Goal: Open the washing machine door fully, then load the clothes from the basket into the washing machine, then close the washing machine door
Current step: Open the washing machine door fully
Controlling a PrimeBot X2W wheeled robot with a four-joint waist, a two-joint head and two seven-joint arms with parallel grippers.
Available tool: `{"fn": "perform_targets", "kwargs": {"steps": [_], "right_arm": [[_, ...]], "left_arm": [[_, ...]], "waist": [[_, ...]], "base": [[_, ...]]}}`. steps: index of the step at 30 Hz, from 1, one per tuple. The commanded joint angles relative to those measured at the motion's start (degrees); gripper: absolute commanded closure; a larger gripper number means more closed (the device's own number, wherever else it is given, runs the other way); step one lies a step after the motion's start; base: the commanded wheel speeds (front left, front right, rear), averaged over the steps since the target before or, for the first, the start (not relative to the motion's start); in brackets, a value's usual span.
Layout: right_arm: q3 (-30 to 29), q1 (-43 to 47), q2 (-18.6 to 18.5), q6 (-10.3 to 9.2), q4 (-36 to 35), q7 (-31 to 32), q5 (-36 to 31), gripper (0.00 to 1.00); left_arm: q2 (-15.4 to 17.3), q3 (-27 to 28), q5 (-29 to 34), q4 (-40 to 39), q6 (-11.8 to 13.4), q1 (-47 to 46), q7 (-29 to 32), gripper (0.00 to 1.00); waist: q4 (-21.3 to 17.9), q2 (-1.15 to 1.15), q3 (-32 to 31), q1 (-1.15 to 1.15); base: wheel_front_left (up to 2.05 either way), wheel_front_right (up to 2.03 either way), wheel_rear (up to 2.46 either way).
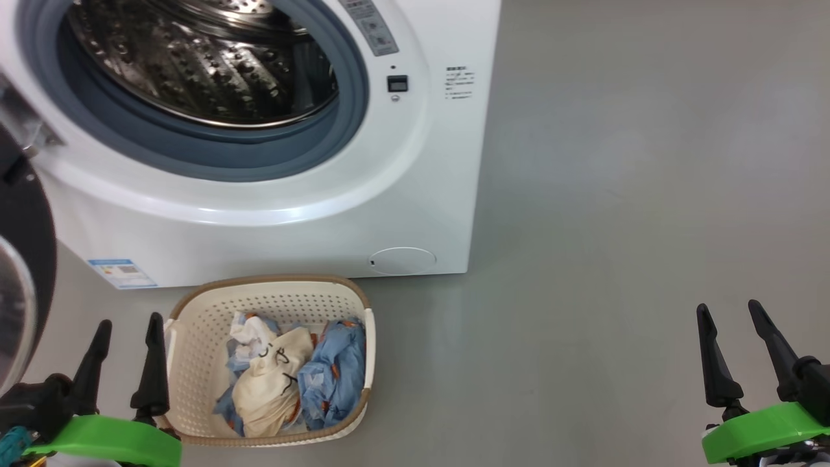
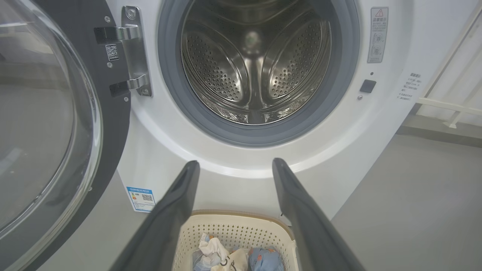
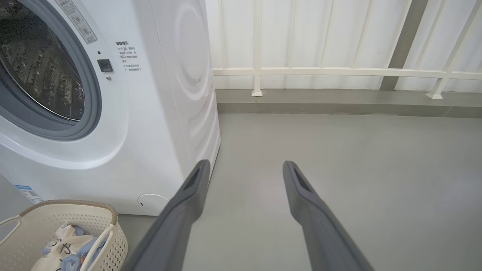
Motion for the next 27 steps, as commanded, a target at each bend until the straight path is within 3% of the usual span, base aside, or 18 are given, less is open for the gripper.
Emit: {"fn": "perform_targets", "kwargs": {"steps": [1,14,27], "right_arm": [[1.05,-0.56,-0.45,0.48,-1.54,-0.76,0.46,0.00],[0.79,0.35,0.85,0.48,-1.66,-0.76,0.68,0.00],[0.78,0.61,1.13,0.48,-1.74,-0.76,0.69,0.00]], "left_arm": [[1.88,1.77,-0.55,-1.35,-0.09,-1.12,-0.37,0.00],[2.47,0.48,-1.71,-2.18,-0.09,-1.11,-0.37,0.00],[3.01,-0.14,-2.33,-1.88,-0.09,-0.73,-0.37,0.00]], "waist": [[-1.50,0.00,0.08,0.00],[-4.21,0.00,-0.03,0.00],[-4.56,0.00,-0.45,0.00]], "base": [[0.00,0.00,0.00],[0.00,0.00,0.00],[0.00,0.00,0.00]]}}
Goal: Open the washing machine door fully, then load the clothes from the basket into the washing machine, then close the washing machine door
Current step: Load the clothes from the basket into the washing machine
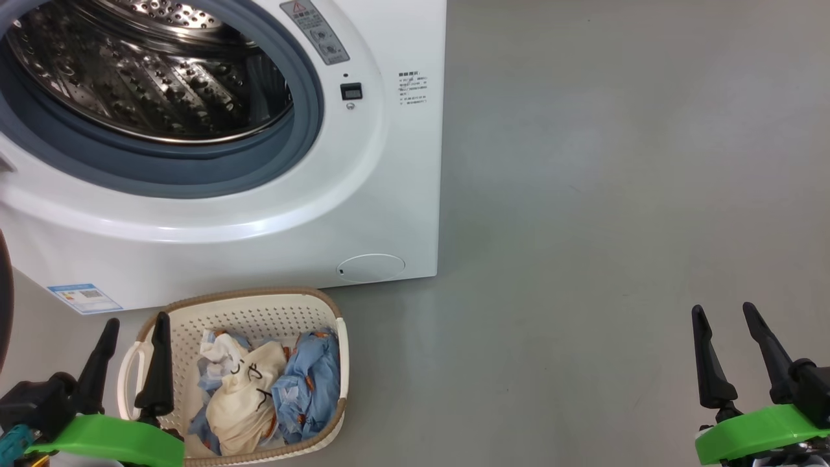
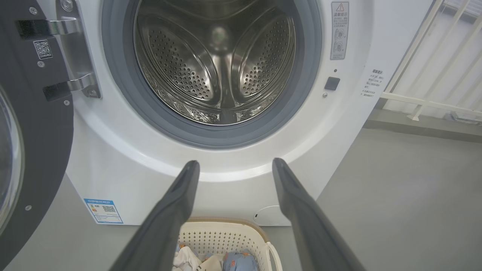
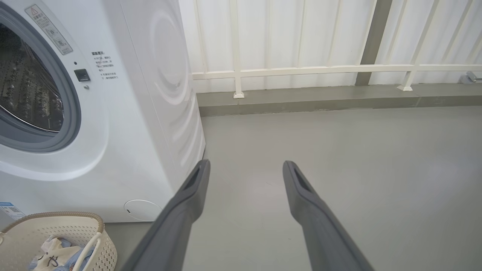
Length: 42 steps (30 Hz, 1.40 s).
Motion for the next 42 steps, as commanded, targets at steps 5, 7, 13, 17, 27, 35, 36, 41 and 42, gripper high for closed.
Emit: {"fn": "perform_targets", "kwargs": {"steps": [5,7,13,17,27,35,36,41,42], "right_arm": [[1.34,0.37,-0.61,0.48,-1.53,-0.77,0.28,0.00],[1.41,0.26,-0.66,0.48,-1.47,-0.77,0.27,0.00],[1.66,0.14,-0.72,0.48,-1.42,-0.77,0.30,0.00],[1.81,0.10,-0.68,0.48,-1.42,-0.77,0.38,0.00],[1.67,-0.12,-0.48,0.48,-1.48,-0.77,0.47,0.00],[1.36,-0.03,-0.52,0.48,-1.64,-0.77,0.40,0.00],[1.38,-0.10,-0.54,0.48,-1.67,-0.77,0.39,0.00],[1.50,-0.49,-0.55,0.48,-1.96,-0.77,0.29,0.00],[1.57,-0.57,-0.53,0.48,-2.02,-0.77,0.26,0.00]], "left_arm": [[1.85,1.89,-0.62,-0.90,-0.09,-0.95,-0.37,0.00],[2.01,1.58,-0.75,-0.97,-0.09,-1.04,-0.37,0.00],[2.61,0.79,-0.78,-1.04,-0.09,-0.94,-0.37,0.00],[2.81,0.30,-0.80,-1.19,-0.09,-1.04,-0.37,0.00],[2.54,0.23,-0.17,-1.36,-0.09,-1.27,-0.37,0.00],[2.11,-0.11,-0.81,-0.72,-0.09,-0.89,-0.37,0.00],[2.04,-0.03,-0.90,-0.54,-0.09,-0.89,-0.37,0.00],[1.43,-0.15,-1.25,0.25,-0.09,-0.66,-0.37,0.00],[1.30,-0.28,-1.30,0.60,-0.09,-0.56,-0.37,0.00]], "waist": [[0.21,0.00,0.21,0.00],[0.25,0.00,0.21,0.00],[0.22,0.00,0.05,0.00],[0.22,0.00,0.15,0.00],[0.21,0.00,0.59,0.00],[0.65,0.00,0.77,0.00],[0.72,0.00,0.85,0.00],[1.03,0.00,1.34,0.00],[1.06,0.00,1.47,0.00]], "base": [[0.03,-0.11,0.08],[0.19,-0.71,0.52],[0.45,-1.54,1.08],[1.00,-2.24,1.24],[0.85,-1.31,0.47],[0.08,-0.08,0.00],[0.00,0.00,0.00],[0.00,0.00,0.00],[0.00,0.00,0.00]]}}
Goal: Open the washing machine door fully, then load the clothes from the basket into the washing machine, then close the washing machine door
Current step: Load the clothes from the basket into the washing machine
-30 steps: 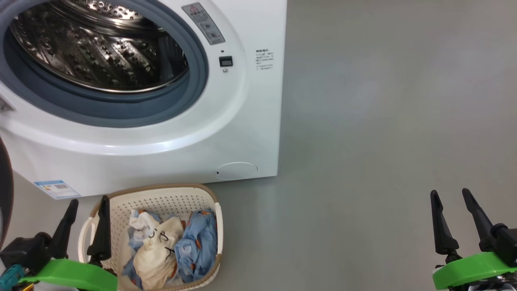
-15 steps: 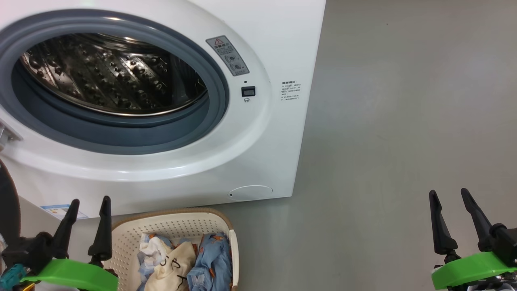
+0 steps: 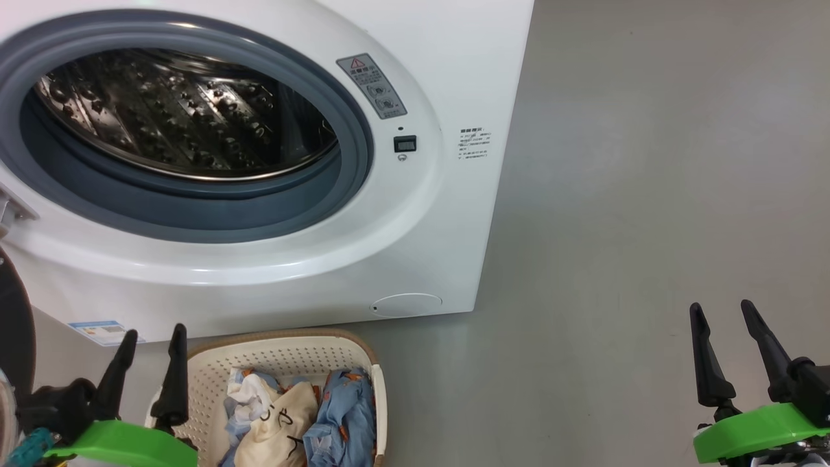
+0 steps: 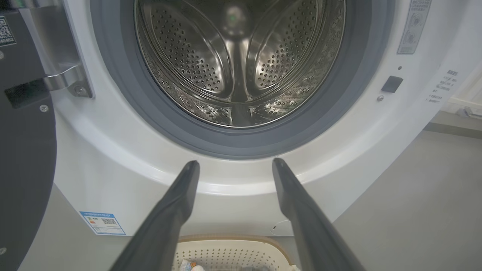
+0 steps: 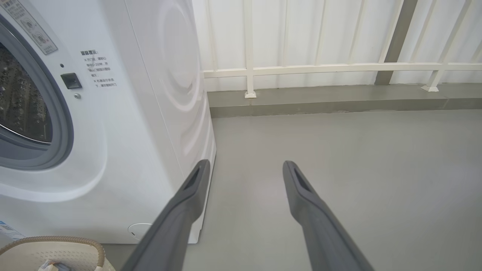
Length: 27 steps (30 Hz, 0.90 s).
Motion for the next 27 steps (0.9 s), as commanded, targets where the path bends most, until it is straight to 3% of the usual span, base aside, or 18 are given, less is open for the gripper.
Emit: {"fn": "perform_targets", "kwargs": {"steps": [1,10,17,27], "right_arm": [[1.40,-0.60,-0.62,0.48,-1.66,-0.77,0.23,0.00],[2.05,-1.69,-0.28,0.48,-2.55,-0.77,0.12,0.00],[2.72,-3.65,0.02,0.48,-3.20,-0.77,0.00,0.00],[4.48,-7.62,0.39,0.48,-4.69,-0.77,-0.47,0.00]], "left_arm": [[1.21,1.75,-0.44,-0.36,-0.09,-0.49,-0.37,0.00],[-1.32,0.99,-0.99,6.23,-0.09,0.17,-0.37,0.00],[-3.90,-1.14,-0.86,20.00,-0.09,-2.25,-0.37,0.00],[-4.02,-7.07,-1.20,33.29,-0.09,-11.19,-0.37,0.00]], "waist": [[0.08,0.00,0.25,0.00],[-0.26,0.00,2.14,0.00],[-1.10,0.00,5.40,0.00],[-2.10,0.00,12.73,0.00]], "base": [[0.00,0.00,0.00],[0.00,0.00,0.00],[0.00,0.00,0.00],[0.00,0.00,0.00]]}}
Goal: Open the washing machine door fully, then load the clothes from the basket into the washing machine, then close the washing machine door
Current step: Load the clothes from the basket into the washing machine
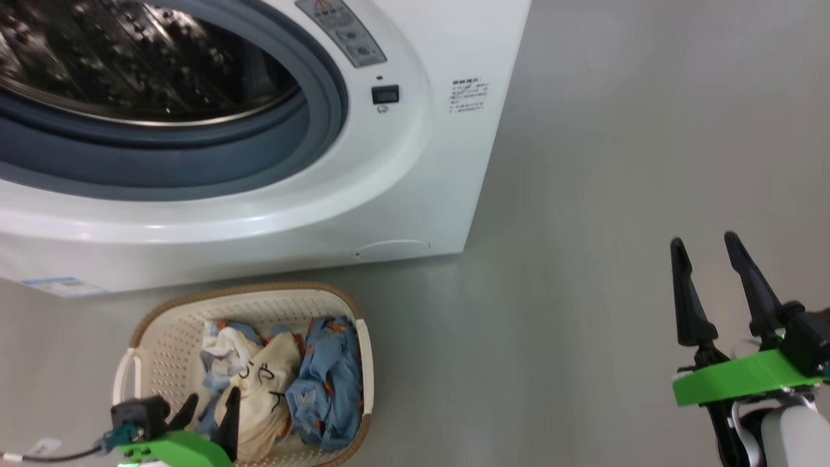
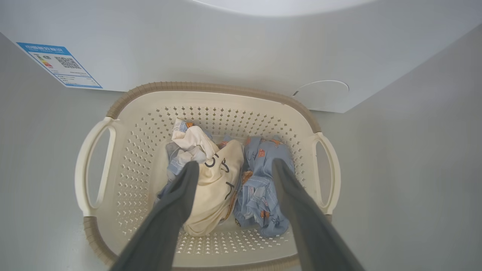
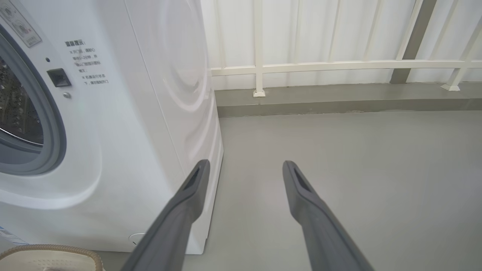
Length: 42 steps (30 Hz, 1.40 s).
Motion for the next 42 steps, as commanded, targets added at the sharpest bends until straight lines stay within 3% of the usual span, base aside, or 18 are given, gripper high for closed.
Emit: {"fn": "perform_targets", "kwargs": {"steps": [1,17,24,42], "right_arm": [[1.74,-1.23,-0.25,0.48,-1.69,-0.76,-0.43,0.00],[5.96,-7.96,0.68,0.48,-6.08,-0.76,-1.54,0.00],[7.57,-9.98,0.61,0.48,-9.60,-0.76,-1.87,0.00],[9.58,-11.47,-0.23,0.48,-14.94,-0.76,-3.17,0.00]], "left_arm": [[1.53,1.14,-1.05,0.37,-0.09,-1.48,-0.39,0.00],[5.19,-9.86,-11.22,16.44,-0.09,-15.29,0.79,0.00],[8.27,-13.77,-14.09,17.52,-0.09,-18.82,1.83,0.00],[12.34,-21.38,-21.54,18.13,-0.09,-24.89,5.45,0.00]], "waist": [[-0.69,0.00,3.70,0.00],[-4.62,0.00,15.18,0.00],[-6.87,0.00,19.54,0.00],[-8.72,0.00,25.81,0.00]], "base": [[0.00,0.00,0.00],[0.00,0.00,0.00],[0.00,0.00,0.00],[0.00,0.00,0.00]]}}
